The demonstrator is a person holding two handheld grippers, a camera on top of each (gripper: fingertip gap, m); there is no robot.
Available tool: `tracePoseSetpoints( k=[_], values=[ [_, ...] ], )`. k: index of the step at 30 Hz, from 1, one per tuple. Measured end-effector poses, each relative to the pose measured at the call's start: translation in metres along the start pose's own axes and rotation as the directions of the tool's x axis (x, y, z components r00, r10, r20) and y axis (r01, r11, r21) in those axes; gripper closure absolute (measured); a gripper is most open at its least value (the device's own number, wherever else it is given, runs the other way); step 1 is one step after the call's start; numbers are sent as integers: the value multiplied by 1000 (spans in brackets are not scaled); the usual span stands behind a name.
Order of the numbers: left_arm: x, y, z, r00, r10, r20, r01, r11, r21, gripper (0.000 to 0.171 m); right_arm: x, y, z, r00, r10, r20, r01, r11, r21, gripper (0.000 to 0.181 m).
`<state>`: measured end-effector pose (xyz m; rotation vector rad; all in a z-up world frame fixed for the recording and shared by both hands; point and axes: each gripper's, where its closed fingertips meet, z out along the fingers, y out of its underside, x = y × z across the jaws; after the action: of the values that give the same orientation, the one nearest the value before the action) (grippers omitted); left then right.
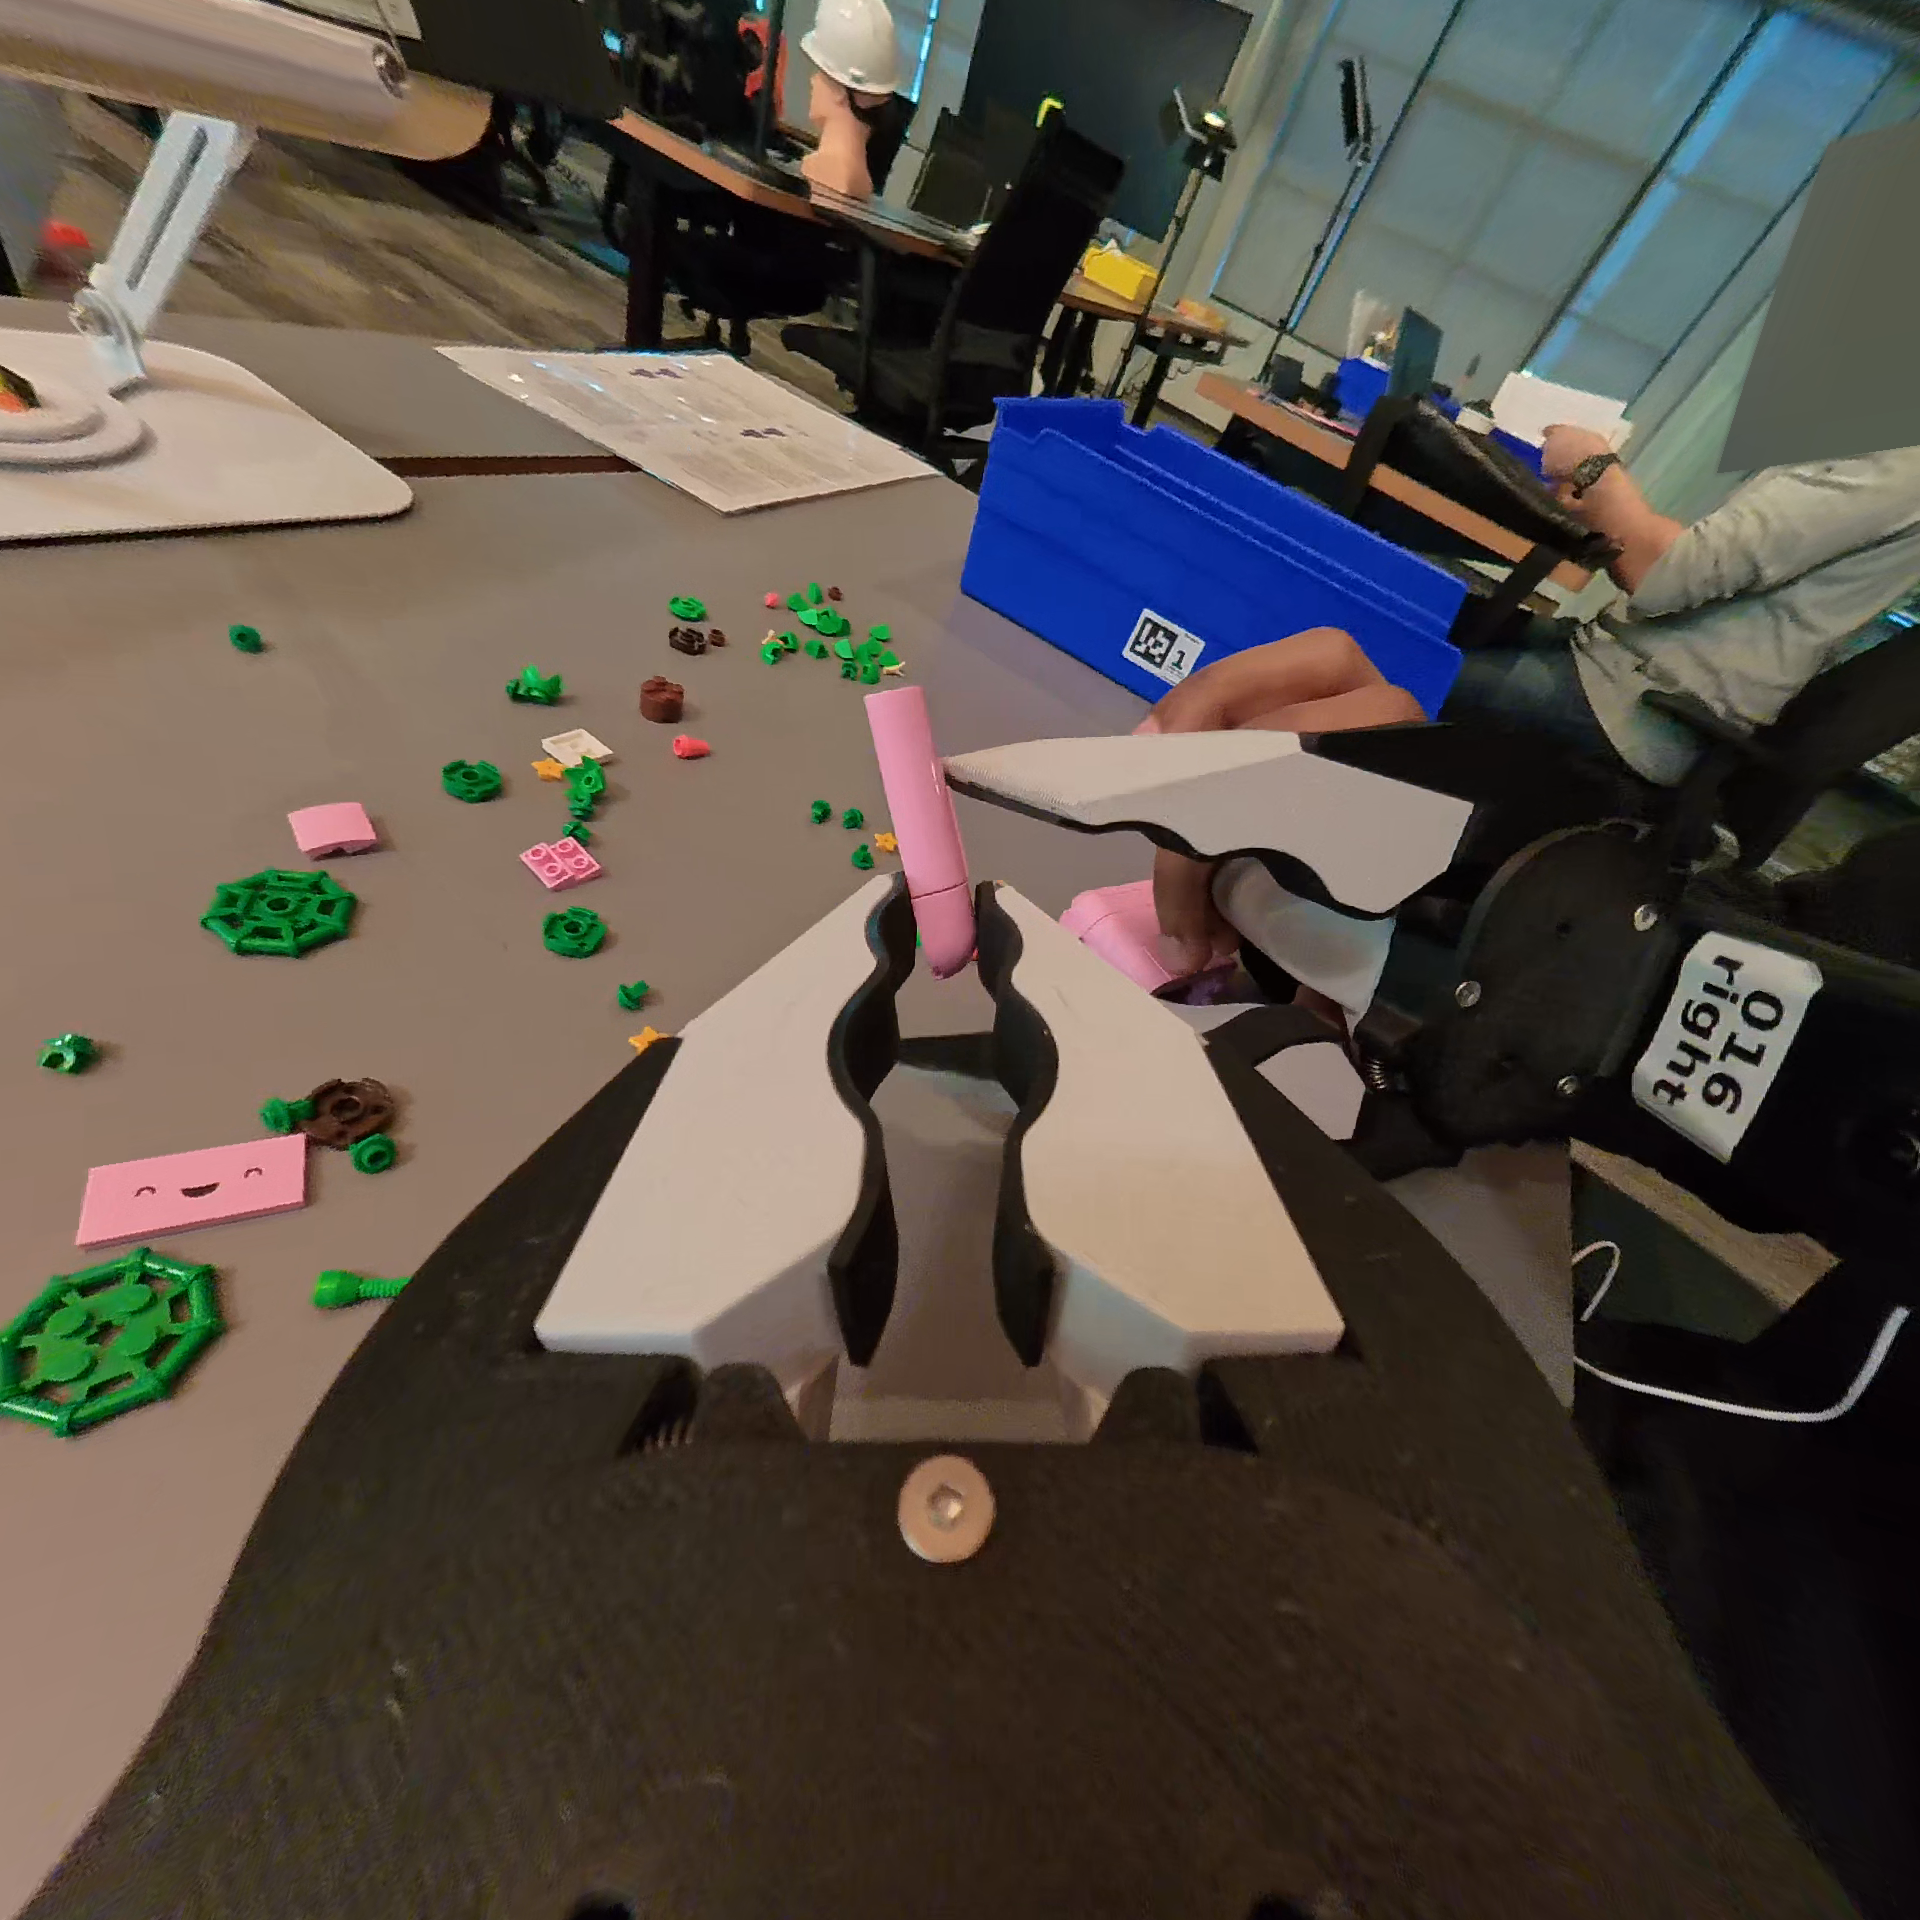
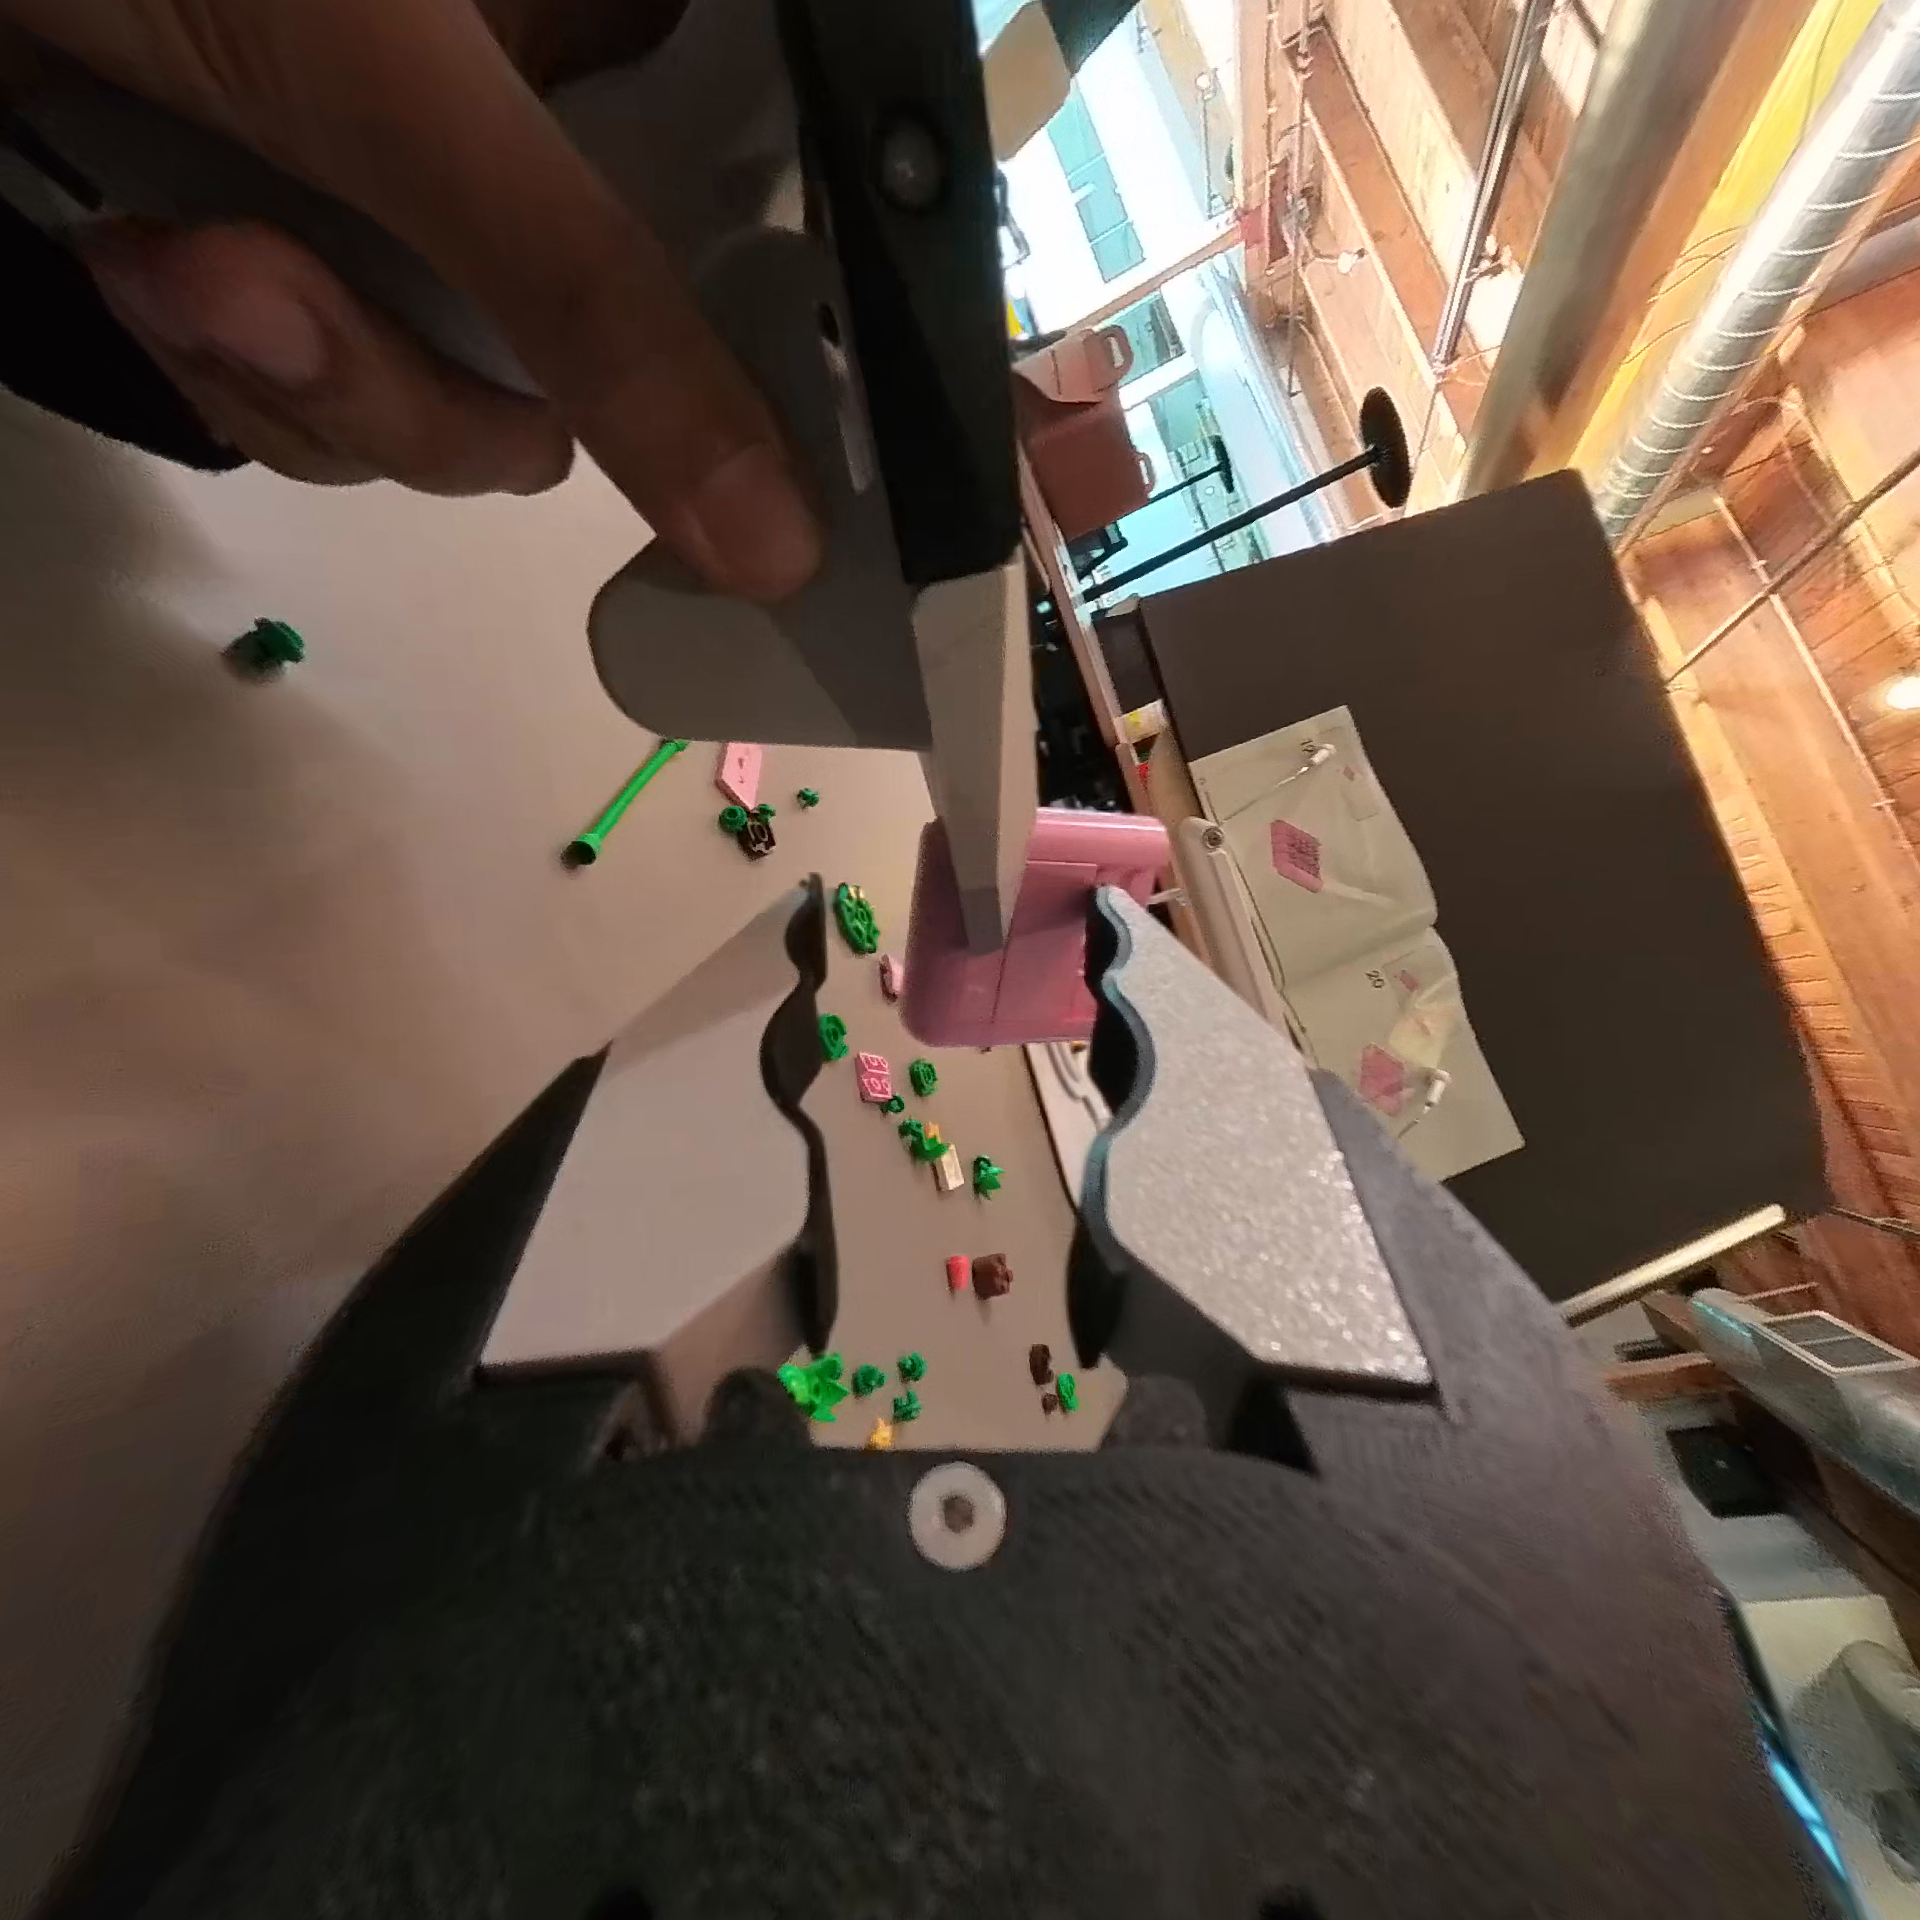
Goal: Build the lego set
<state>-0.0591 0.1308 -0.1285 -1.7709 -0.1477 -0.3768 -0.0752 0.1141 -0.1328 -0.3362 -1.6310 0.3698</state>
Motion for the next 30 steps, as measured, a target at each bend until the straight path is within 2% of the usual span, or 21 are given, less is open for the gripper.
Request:
tracePoseSetpoints(
  k=[3,5,8,13,20,30],
  values=[
    [0,-1,-1,1000,26,6,-26,1000,0,166,5,-2,-2,998,56,3,-57,998,19,142],
    [0,-1,-1,994,99,43,-99,995,-8,166,5,-6,-5,983,175,62,-177,983,36,142],
    [0,-1,-1,980,181,87,-180,983,-22,166,4,-10,-8,920,363,150,-372,928,36,136],
    [-2,7,1,968,228,102,-220,972,-77,165,0,-2,-7,937,326,128,-329,944,3,145],
    [0,14,2,945,309,108,-296,947,-121,164,-6,2,-10,891,388,235,-392,919,-31,144],
    [6,11,1,939,335,74,-326,940,-103,164,-1,0,-17,875,389,288,-400,916,-22,147]
  ],
)
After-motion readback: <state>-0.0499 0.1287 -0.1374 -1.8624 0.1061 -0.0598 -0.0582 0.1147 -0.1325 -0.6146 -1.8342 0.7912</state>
